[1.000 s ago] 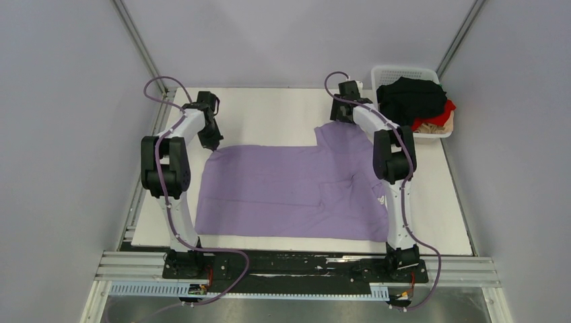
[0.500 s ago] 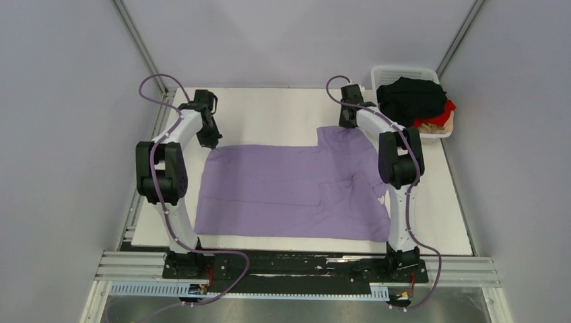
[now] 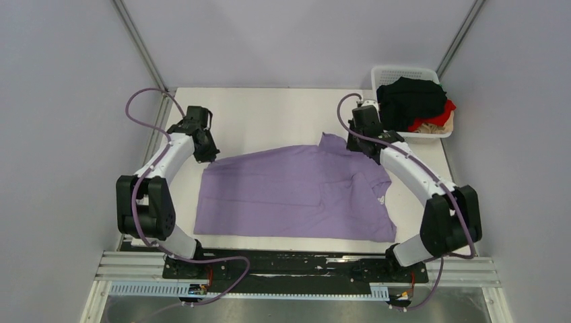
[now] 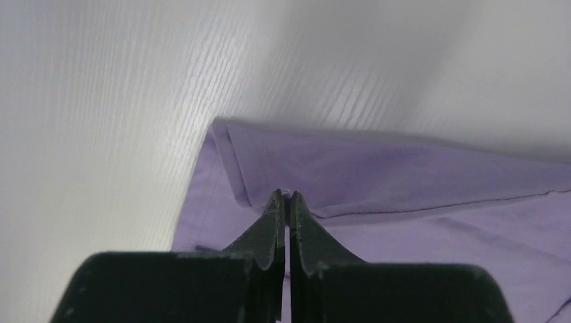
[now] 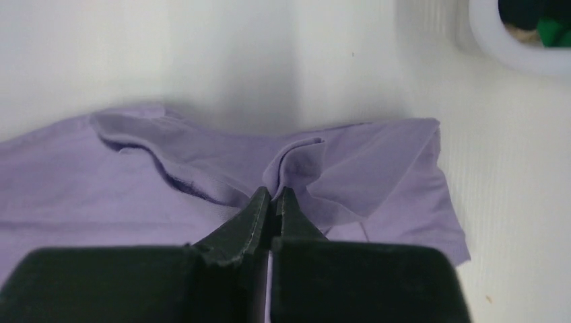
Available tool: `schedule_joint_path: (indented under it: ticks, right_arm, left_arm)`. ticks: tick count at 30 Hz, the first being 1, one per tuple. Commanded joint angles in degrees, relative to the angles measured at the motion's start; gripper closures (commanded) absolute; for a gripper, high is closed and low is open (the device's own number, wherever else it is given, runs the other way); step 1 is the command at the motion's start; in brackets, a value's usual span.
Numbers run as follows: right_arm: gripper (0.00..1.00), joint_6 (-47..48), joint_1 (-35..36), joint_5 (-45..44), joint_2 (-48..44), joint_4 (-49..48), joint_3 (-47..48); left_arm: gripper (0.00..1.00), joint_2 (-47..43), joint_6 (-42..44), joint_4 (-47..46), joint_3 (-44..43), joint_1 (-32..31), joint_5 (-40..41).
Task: Fold and stack the t-shirts
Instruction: Fold the other side of the tshirt into a rectangle
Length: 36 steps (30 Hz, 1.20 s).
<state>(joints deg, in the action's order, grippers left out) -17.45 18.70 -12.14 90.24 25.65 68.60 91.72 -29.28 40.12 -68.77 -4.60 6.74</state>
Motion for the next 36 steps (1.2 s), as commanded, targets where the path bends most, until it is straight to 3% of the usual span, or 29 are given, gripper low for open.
schedule_joint_path:
  ticks: [1, 6, 13, 20, 23, 25, 26, 27, 30, 32, 33, 34, 36]
  right_arm:
    - [1.0, -3.9, 3.1, -3.54, -10.67, 6.39, -7.12]
    - [1.0, -8.73, 6.93, -7.47, -20.35, 17.12, -10.58]
    - [1.0, -17.94, 9.23, -5.23, -28.13, 29.72, -12.57]
    - [0.95, -26.56, 11.05, -1.48, -25.76, 36.28, -15.68]
    - [0.92, -29.53, 12.31, 0.24, -24.5, 38.33, -18.32]
    - [0.82, -32.0, 13.89, 2.43, -24.34, 40.09, -19.77]
    - [0.72, -33.36, 14.79, 3.57, -24.61, 41.08, -20.49]
    - [0.65, -34.35, 15.53, 5.01, -25.06, 42.17, -21.12]
    - [0.45, -33.69, 16.32, 9.78, -27.62, 44.3, -21.94]
    - [0.27, -31.11, 16.37, 8.51, -30.15, 44.82, -20.71]
    - [0.16, -31.19, 16.29, 6.11, -31.17, 45.24, -19.26]
    - [0.04, -31.56, 16.28, 4.47, -32.07, 45.36, -17.63]
    - [0.0, -32.18, 16.28, 2.71, -33.37, 42.82, -14.58]
  left_arm:
    - [1.0, -8.8, -1.73, -2.89, 5.74, -0.41, 1.22]
    - [1.0, -17.47, -4.31, -2.3, 12.61, -0.41, 3.57]
    - [1.0, -25.14, -8.85, 0.13, 19.46, -0.41, 9.23]
    - [1.0, -25.05, -12.24, -0.26, 23.05, -0.41, 10.7]
    - [0.96, -24.33, -12.82, -0.04, 23.74, -0.42, 11.1]
    - [0.93, -24.07, -13.49, 0.78, 24.12, -0.41, 11.89]
    - [0.88, -24.1, -13.85, 1.35, 24.17, -0.41, 12.61]
    - [0.78, -24.24, -14.04, 1.62, 24.05, -0.41, 13.0]
    - [0.72, -24.83, -14.79, 3.62, 22.6, -0.42, 14.65]
    - [0.47, -25.61, -14.77, 4.45, 20.89, -0.37, 14.65]
    - [0.19, -26.28, -14.72, 4.67, 19.51, -0.44, 14.41]
    - [0.1, -26.61, -14.31, 4.83, 18.88, -0.43, 13.36]
    - [0.01, -27.65, -13.16, 4.27, 17.01, -0.41, 10.32]
